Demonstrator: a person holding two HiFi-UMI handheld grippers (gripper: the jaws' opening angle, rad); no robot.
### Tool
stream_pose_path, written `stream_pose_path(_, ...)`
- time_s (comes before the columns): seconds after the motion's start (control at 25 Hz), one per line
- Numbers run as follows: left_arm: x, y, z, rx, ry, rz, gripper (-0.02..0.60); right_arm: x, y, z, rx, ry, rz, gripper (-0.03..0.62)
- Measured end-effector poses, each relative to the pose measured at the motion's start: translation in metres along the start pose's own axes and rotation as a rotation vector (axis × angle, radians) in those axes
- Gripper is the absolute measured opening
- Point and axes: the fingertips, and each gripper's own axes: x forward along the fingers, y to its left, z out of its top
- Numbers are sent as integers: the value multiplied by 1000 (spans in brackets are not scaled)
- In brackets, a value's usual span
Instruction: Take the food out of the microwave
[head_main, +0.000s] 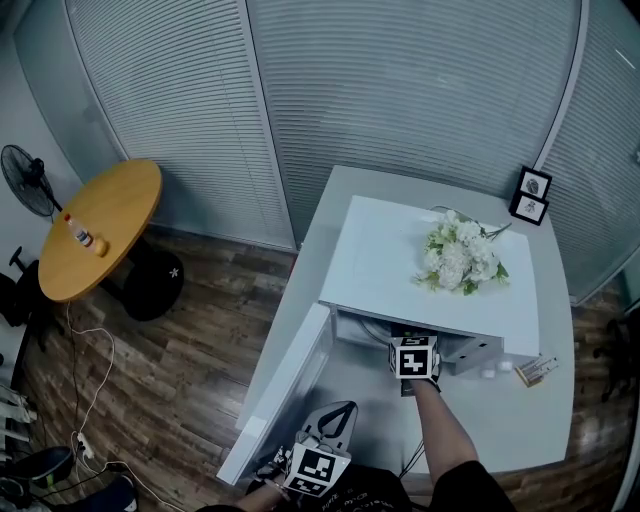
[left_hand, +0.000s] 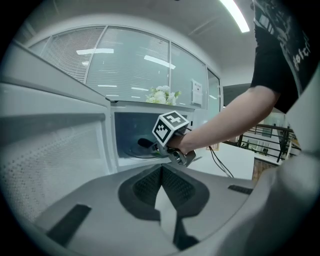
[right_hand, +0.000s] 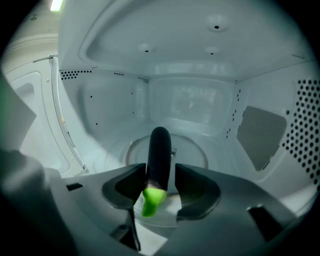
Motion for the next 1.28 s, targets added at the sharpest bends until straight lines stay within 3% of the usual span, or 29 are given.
stream_pose_path(0.48, -2, -4, -4, 8, 7, -21, 8, 2, 4, -1, 13, 22, 26, 138)
stream_pose_path(0.84, -11, -7, -11, 4, 18, -24, 8, -3, 0, -2, 64, -4, -11, 133)
stream_pose_path(1.28, -18, -7, -12, -8, -3, -33, 8, -28, -3, -2, 53, -33, -40, 133)
